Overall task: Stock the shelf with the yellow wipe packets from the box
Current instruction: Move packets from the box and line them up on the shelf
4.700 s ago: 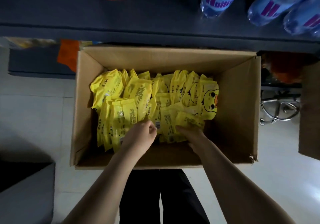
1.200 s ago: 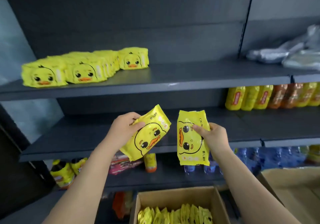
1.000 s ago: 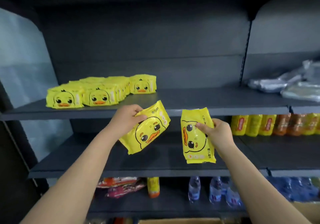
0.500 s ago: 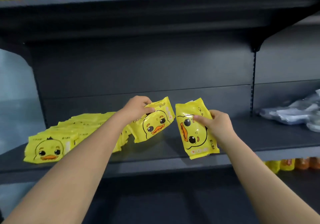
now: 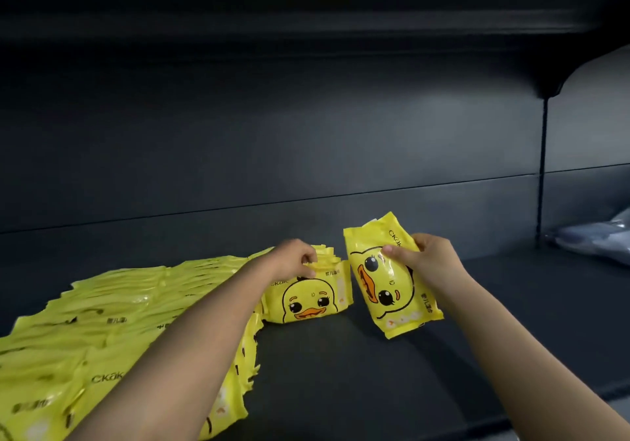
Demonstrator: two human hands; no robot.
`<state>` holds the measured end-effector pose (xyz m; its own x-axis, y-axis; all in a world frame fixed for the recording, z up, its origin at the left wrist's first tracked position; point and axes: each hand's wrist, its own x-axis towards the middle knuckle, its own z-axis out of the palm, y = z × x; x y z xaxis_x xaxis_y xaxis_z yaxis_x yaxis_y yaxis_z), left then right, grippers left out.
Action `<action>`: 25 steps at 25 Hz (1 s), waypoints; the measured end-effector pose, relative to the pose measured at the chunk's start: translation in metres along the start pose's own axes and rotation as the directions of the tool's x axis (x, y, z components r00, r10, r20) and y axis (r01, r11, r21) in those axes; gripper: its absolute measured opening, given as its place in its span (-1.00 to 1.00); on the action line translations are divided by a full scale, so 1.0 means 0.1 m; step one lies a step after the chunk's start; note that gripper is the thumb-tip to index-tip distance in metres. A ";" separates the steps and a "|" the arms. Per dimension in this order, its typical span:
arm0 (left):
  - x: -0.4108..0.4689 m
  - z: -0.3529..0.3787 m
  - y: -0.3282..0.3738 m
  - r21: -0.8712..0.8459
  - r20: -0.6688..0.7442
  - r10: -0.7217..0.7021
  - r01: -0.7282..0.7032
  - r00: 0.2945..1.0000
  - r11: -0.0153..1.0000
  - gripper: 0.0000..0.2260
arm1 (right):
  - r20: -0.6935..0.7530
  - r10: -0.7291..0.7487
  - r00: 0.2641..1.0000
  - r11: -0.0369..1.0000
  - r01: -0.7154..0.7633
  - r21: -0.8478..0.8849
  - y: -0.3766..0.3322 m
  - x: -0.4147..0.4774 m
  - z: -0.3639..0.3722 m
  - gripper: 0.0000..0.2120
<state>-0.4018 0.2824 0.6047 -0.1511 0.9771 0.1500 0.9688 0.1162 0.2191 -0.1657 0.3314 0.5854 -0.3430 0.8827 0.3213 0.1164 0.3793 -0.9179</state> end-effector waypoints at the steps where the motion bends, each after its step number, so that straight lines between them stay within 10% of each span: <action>1: 0.05 0.02 -0.05 0.010 0.004 0.004 -0.004 1.000 1.000 -0.73 | 0.002 0.002 1.000 1.000 -0.002 -0.018 0.04 0.06 0.04 -0.82; 13: -0.07 -0.25 -0.13 0.067 -0.136 -0.015 0.024 0.991 0.997 -0.85 | 0.284 -0.076 0.956 0.962 0.145 -0.230 -0.14 0.28 0.28 -0.84; 22: -0.69 -0.49 -0.57 0.086 -0.281 -0.177 0.208 0.943 0.974 -0.83 | 0.580 -0.273 0.767 0.412 0.638 -0.650 -0.06 0.38 1.32 -0.39; 25: -0.80 -0.45 -0.57 0.065 -0.276 -0.166 0.190 0.947 0.980 -0.84 | 0.516 -0.290 0.806 0.417 0.592 -0.689 0.04 0.31 1.15 -0.30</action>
<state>-0.4537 0.1898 0.6238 -0.3578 0.8565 0.3721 0.9330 0.3114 0.1804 -0.2832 0.3278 0.5649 -0.7915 0.4576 0.4051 0.4879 0.8723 -0.0322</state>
